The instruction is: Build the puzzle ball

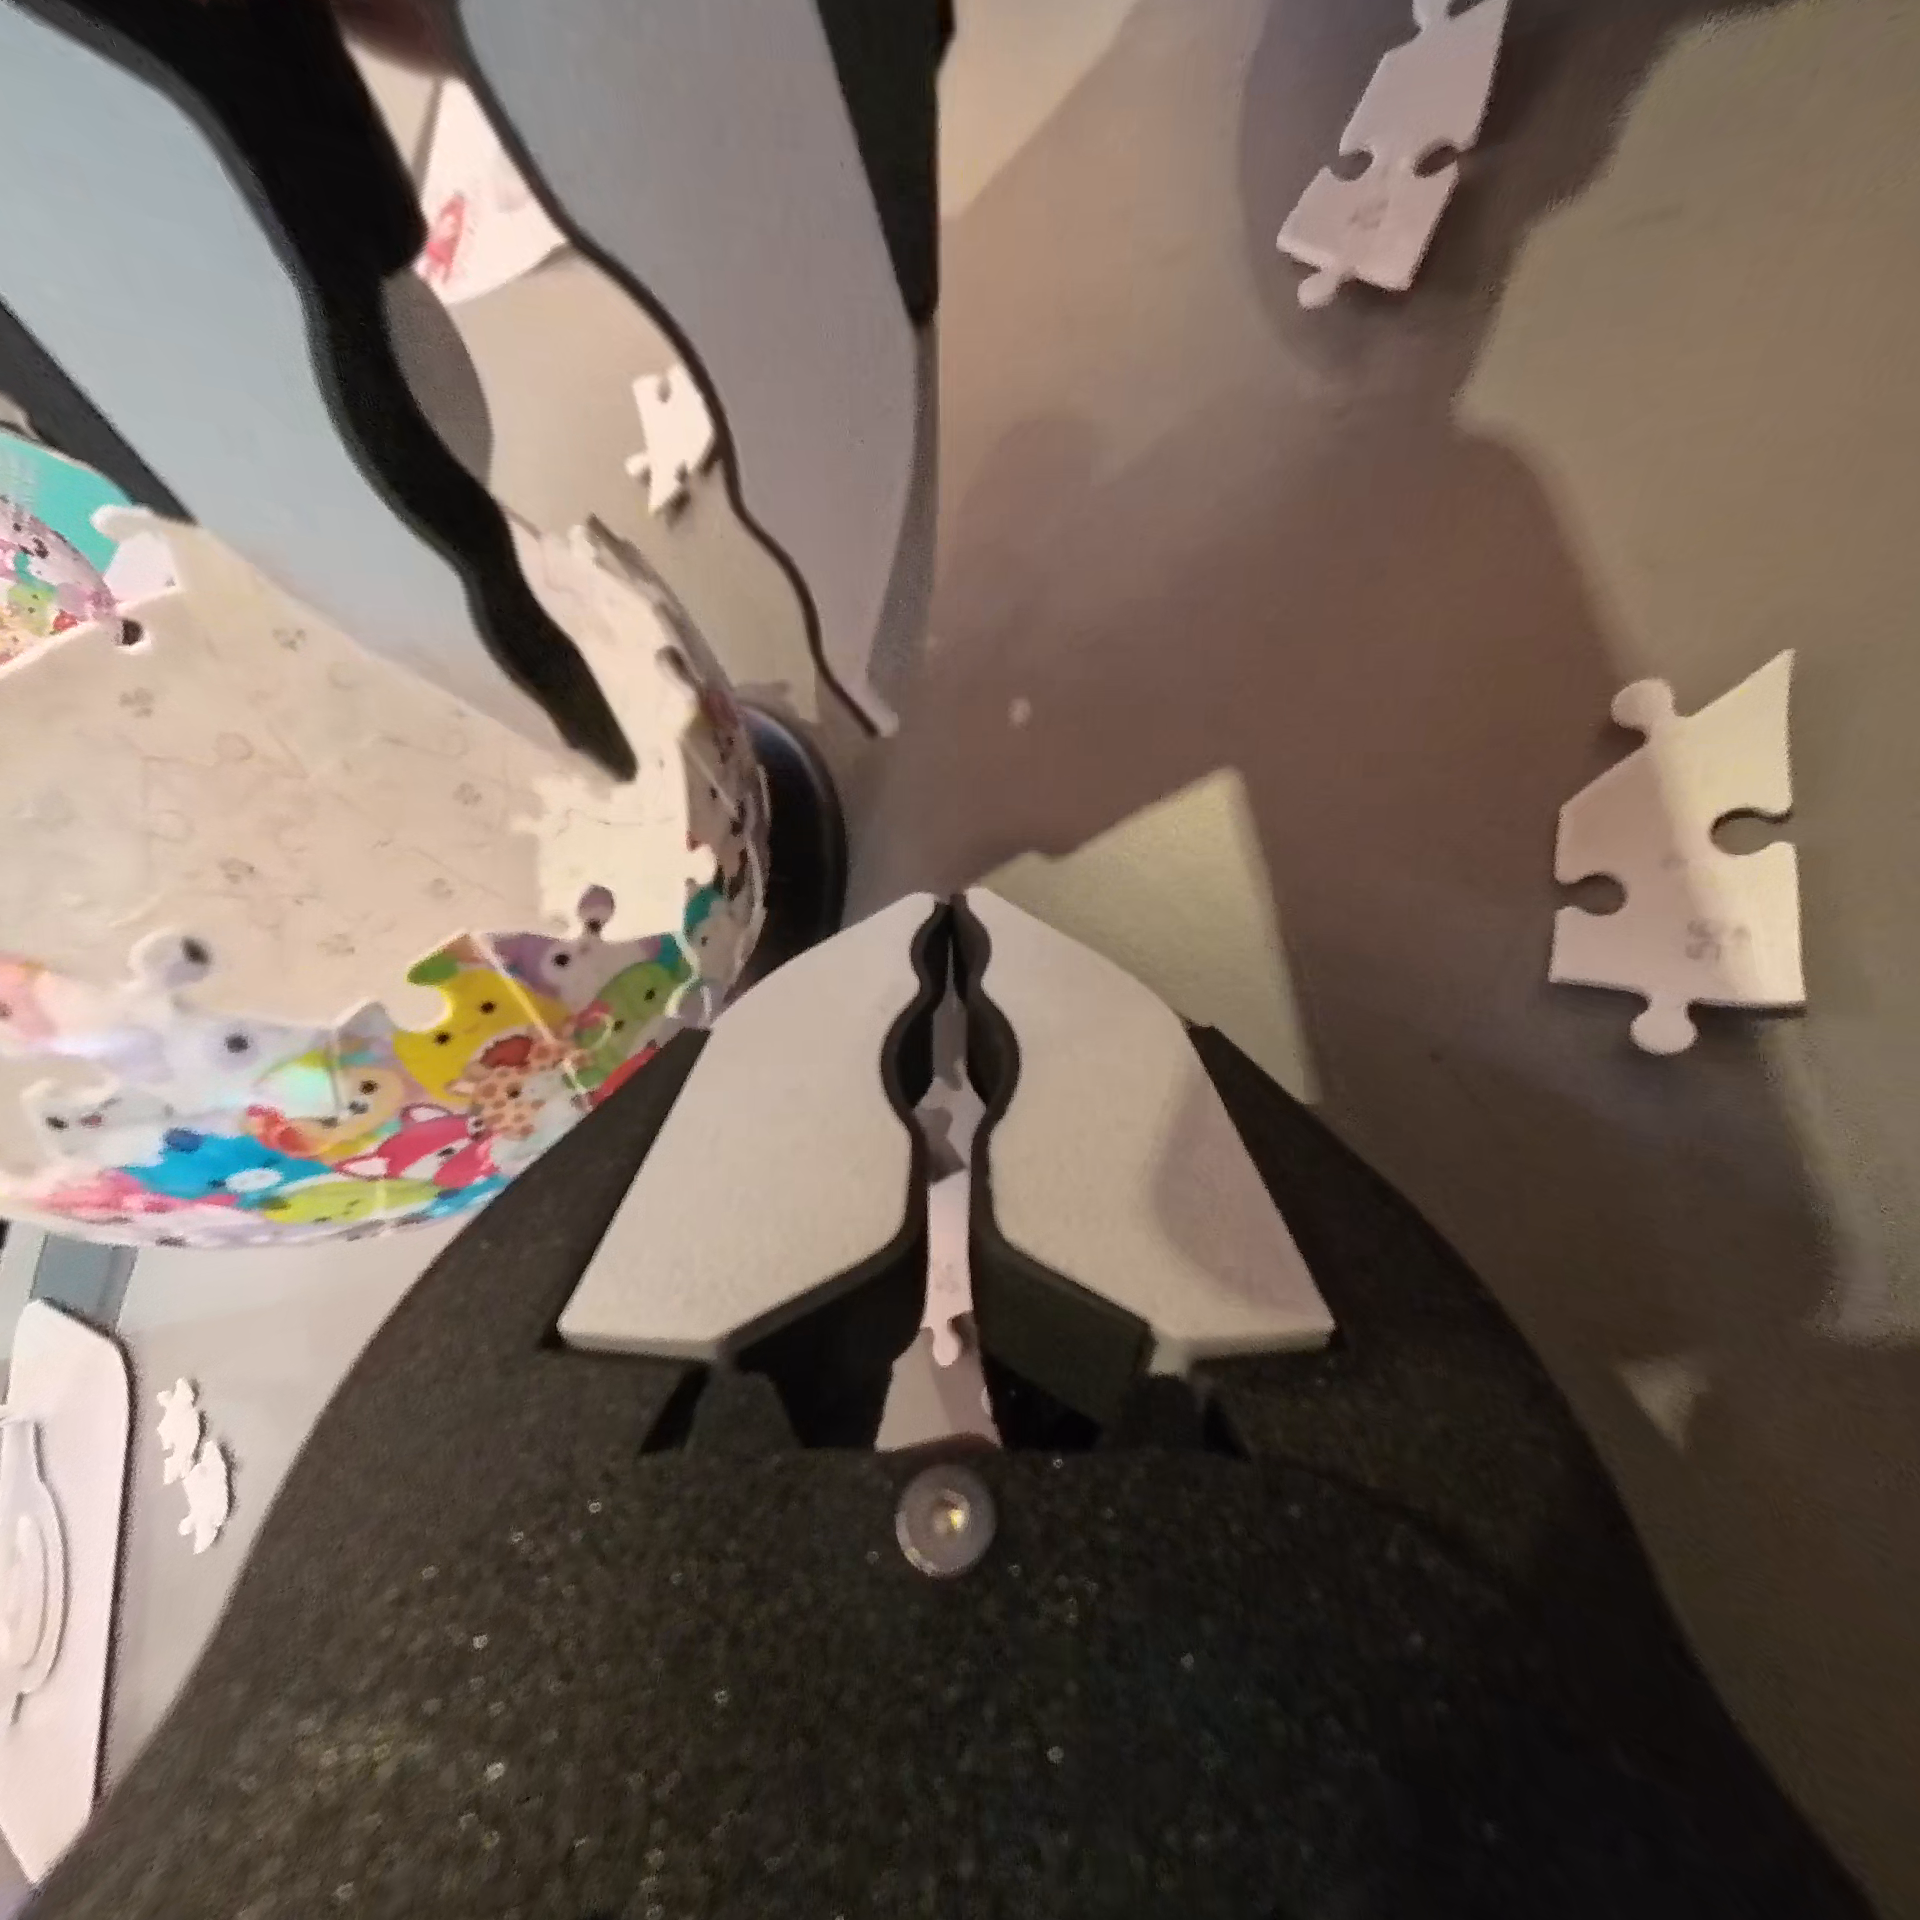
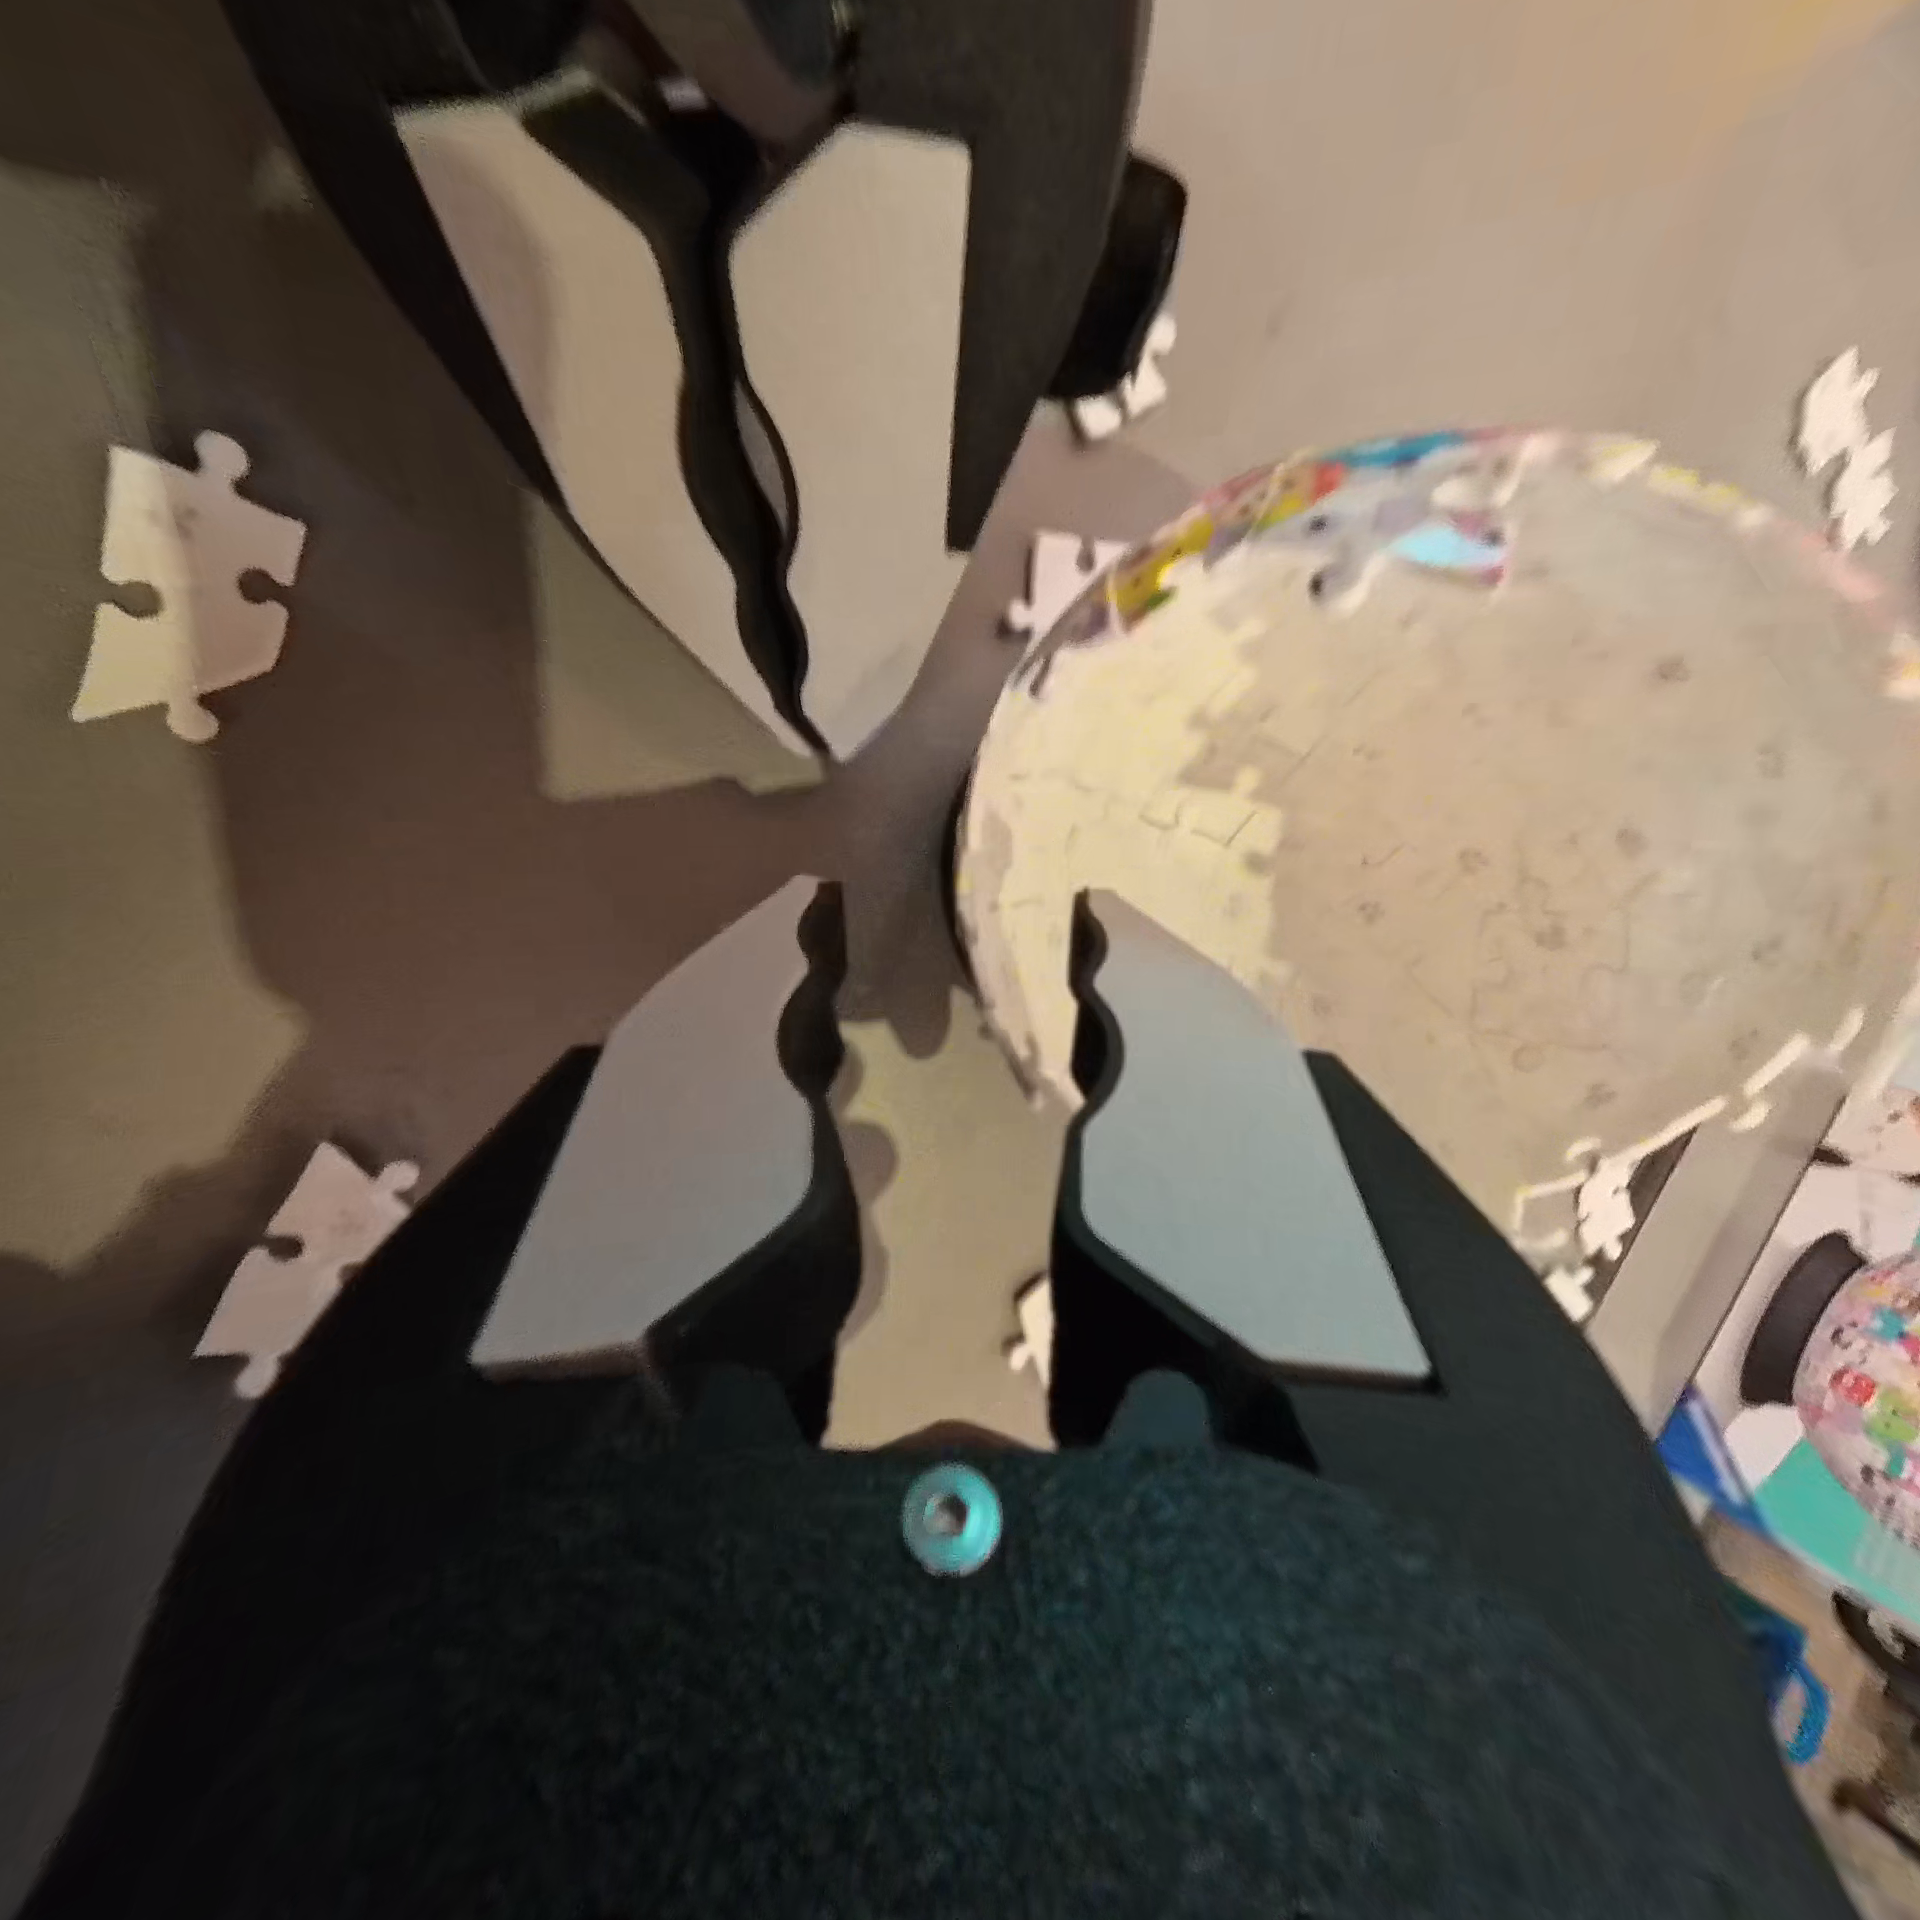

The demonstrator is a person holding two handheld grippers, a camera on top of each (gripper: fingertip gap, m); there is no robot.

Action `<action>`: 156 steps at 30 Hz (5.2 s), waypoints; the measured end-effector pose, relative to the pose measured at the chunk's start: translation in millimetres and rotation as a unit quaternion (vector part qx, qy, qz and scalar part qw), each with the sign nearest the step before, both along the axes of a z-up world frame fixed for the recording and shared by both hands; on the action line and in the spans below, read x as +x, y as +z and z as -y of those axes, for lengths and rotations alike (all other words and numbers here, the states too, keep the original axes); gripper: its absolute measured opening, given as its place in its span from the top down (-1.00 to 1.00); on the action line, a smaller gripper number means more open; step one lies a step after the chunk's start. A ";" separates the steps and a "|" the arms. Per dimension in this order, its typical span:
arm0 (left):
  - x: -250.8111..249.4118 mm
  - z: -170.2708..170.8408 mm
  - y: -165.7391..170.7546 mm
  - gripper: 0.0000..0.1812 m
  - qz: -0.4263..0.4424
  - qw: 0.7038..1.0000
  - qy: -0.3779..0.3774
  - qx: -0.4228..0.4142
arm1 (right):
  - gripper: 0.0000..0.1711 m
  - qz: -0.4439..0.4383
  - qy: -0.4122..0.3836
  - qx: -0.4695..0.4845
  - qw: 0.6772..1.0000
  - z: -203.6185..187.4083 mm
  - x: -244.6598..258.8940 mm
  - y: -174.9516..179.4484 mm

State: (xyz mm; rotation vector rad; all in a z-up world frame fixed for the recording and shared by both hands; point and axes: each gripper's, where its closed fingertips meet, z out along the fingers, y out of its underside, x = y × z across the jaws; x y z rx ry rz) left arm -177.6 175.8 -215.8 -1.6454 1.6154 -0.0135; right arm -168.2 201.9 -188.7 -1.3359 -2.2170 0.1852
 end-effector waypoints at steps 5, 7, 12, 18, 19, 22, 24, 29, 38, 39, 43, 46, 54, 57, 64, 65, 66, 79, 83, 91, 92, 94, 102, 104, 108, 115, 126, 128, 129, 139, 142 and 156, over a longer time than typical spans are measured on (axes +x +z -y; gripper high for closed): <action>1.1 0.2 0.0 1.00 -0.004 1.000 -0.001 -0.001 | 0.57 0.045 -0.010 -0.017 0.999 -0.4 5.0 -9.2; 1.3 -0.3 0.4 1.00 -0.005 1.000 0.000 0.001 | 0.65 0.061 -0.003 -0.021 0.998 1.7 5.8 -14.6; 0.6 -1.7 2.4 1.00 -0.003 1.000 0.003 0.002 | 0.69 0.053 -0.001 -0.015 0.998 -0.2 3.8 -16.7; -0.5 -1.9 2.1 1.00 -0.006 1.000 0.003 0.003 | 0.59 0.057 -0.001 -0.012 0.998 -0.8 1.1 -22.8; -1.2 -2.0 2.1 1.00 -0.007 1.000 0.003 0.004 | 0.54 0.059 -0.004 -0.011 0.998 -1.9 1.1 -22.9; -4.5 -3.3 1.4 1.00 -0.010 1.000 0.005 0.005 | 0.44 0.044 -0.005 -0.007 0.999 -1.8 -3.7 -18.9; -7.9 -4.7 -0.1 1.00 -0.013 1.000 0.008 0.004 | 0.41 0.023 0.007 -0.004 1.000 1.6 -10.2 -13.8; -11.1 -5.9 -2.1 1.00 -0.015 1.000 0.011 -0.001 | 0.40 0.016 0.028 -0.013 0.999 11.1 -18.7 -16.1; -12.7 -3.7 -4.0 1.00 -0.024 1.000 0.005 0.005 | 0.41 0.019 0.040 -0.016 0.999 14.5 -20.6 -24.6; -14.7 -4.3 -4.3 1.00 -0.026 1.000 0.005 0.007 | 0.41 0.019 0.042 -0.015 0.999 14.3 -20.5 -24.3; -23.0 -3.1 -1.9 1.00 -0.036 0.999 -0.017 0.032 | 0.39 0.003 0.040 -0.022 0.999 14.8 -22.3 -17.0; -29.1 -2.8 3.2 1.00 -0.035 0.998 -0.019 0.049 | 0.40 0.004 0.045 -0.024 0.999 19.0 -25.5 -19.6; -41.7 -7.8 10.2 1.00 -0.027 0.998 -0.003 0.051 | 0.43 0.015 0.038 -0.025 0.999 17.7 -24.8 -26.8; -42.9 -10.1 10.4 1.00 -0.030 0.998 -0.001 0.064 | 0.42 0.018 0.032 -0.022 0.999 14.7 -25.4 -26.6; -43.5 -19.1 13.1 1.00 -0.025 0.997 0.010 0.066 | 0.41 0.021 0.025 -0.008 0.999 9.2 -23.3 -25.6; -43.5 -20.1 13.3 1.00 -0.025 0.997 0.011 0.066 | 0.40 0.023 0.024 -0.006 0.999 8.5 -22.7 -26.0; -43.3 -21.0 13.9 1.00 -0.023 0.997 0.012 0.066 | 0.37 0.025 0.020 -0.003 0.999 6.5 -22.3 -25.8; -40.0 -26.4 16.2 1.00 -0.016 0.998 0.018 0.065 | 0.44 0.026 0.009 -0.020 0.999 6.7 -25.0 -27.8; -40.8 -27.5 16.1 1.00 -0.021 0.997 0.020 0.070 | 0.43 0.024 -0.003 -0.035 0.999 5.7 -25.2 -28.4; -42.7 -28.3 17.7 1.00 -0.013 0.997 0.030 0.072 | 0.31 -0.057 -0.034 -0.046 0.997 6.6 -23.2 5.2; -43.6 -28.1 18.9 1.00 -0.011 0.997 0.032 0.074 | 0.25 -0.082 -0.049 -0.042 0.995 5.0 -19.8 16.7; -44.8 -26.2 20.9 1.00 -0.006 0.997 0.034 0.074 | 0.29 -0.134 -0.085 -0.047 0.986 3.6 -10.1 37.1; -51.2 -12.2 17.6 1.00 0.015 0.999 0.036 0.033 | 0.58 -0.103 -0.111 0.102 0.983 6.4 -5.6 13.6; -55.1 -10.6 20.1 1.00 0.014 0.999 0.038 0.036 | 0.62 -0.084 -0.106 0.087 0.987 11.7 -12.7 2.7; -64.5 -5.8 24.2 1.00 0.019 0.998 0.047 0.036 | 0.78 -0.071 -0.103 0.099 0.987 5.9 -17.9 1.8; -70.9 -0.5 22.1 1.00 0.019 0.998 0.048 0.025 | 0.83 -0.031 -0.059 0.107 0.992 3.4 -18.7 -4.6; -72.5 -1.0 12.3 1.00 0.008 0.999 0.045 0.011 | 0.97 -0.032 -0.035 0.090 0.995 0.0 -24.4 -1.9; -72.5 -1.1 11.9 1.00 0.007 0.999 0.045 0.011 | 0.96 -0.038 -0.034 0.097 0.994 0.2 -24.9 0.5; -72.3 -1.0 11.8 1.00 0.007 0.999 0.044 0.011 | 0.92 -0.039 -0.035 0.099 0.994 0.3 -24.0 1.4; -72.3 0.4 8.8 1.00 -0.004 0.999 0.037 0.016 | 0.79 -0.016 -0.010 0.139 0.990 0.5 -19.2 0.8; -71.8 1.3 8.2 1.00 -0.006 0.999 0.035 0.017 | 0.94 -0.014 -0.008 0.142 0.990 -0.7 -20.6 -1.3; -77.8 -14.6 28.4 0.94 0.093 0.993 0.068 -0.039 | 0.40 -0.170 -0.185 0.051 0.967 -9.0 20.6 54.6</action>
